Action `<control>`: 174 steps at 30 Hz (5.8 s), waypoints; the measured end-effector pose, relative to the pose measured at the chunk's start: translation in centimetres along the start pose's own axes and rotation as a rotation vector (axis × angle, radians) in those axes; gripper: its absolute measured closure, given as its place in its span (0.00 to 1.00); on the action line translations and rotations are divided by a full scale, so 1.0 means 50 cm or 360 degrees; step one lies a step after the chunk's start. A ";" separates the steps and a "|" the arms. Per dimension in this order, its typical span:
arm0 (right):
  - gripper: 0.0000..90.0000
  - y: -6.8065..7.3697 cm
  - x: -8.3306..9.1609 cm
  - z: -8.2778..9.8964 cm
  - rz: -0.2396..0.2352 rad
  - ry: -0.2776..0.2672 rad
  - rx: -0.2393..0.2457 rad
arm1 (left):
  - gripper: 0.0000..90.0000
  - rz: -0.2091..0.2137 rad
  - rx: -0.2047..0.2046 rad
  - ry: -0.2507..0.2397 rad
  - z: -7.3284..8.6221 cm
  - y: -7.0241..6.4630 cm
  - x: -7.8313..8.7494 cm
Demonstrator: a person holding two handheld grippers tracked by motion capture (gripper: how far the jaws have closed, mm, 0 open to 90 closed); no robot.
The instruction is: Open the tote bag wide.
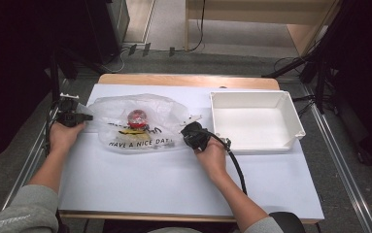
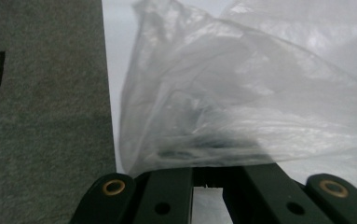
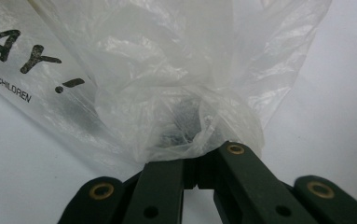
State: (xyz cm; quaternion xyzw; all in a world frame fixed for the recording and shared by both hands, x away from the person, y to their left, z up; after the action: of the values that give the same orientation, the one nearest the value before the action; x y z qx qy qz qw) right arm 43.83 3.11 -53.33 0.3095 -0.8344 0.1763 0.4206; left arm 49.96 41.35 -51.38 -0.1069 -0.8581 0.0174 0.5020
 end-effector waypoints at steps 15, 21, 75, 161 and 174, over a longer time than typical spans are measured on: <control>1.00 0.020 0.029 -0.023 -0.0093 -0.0083 0.0008 | 1.00 0.0146 -0.0080 -0.0015 -0.004 -0.053 0.029; 1.00 0.032 0.056 -0.041 -0.0174 -0.0150 0.0027 | 1.00 0.0209 -0.0169 -0.0051 -0.003 -0.093 0.061; 1.00 0.014 -0.058 -0.287 -0.0300 -0.0189 0.0021 | 1.00 0.0346 -0.0362 -0.0067 0.098 -0.255 0.024; 1.00 0.030 -0.059 -0.243 -0.0331 -0.0057 0.0012 | 1.00 0.0558 -0.0613 -0.0153 0.161 -0.333 0.214; 1.00 0.063 -0.041 -0.201 -0.0392 -0.0028 0.0043 | 1.00 0.0616 -0.0648 -0.0109 0.050 -0.356 0.249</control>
State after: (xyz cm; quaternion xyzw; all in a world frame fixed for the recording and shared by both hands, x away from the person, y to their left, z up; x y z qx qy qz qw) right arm 48.63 11.80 -49.22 0.4167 -0.7913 0.1317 0.4277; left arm 38.97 26.67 -39.50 -0.3668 -0.8240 -0.0560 0.4281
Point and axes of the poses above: each handheld gripper's, and its own axes: x roughly backward along the jaws, z roughly out of its underside, y roughly to its left, the point moved 9 cm from there along -x, roughly forward along the jaws, and after that the axes turned 5 degrees about y, right-handed, at the moved point
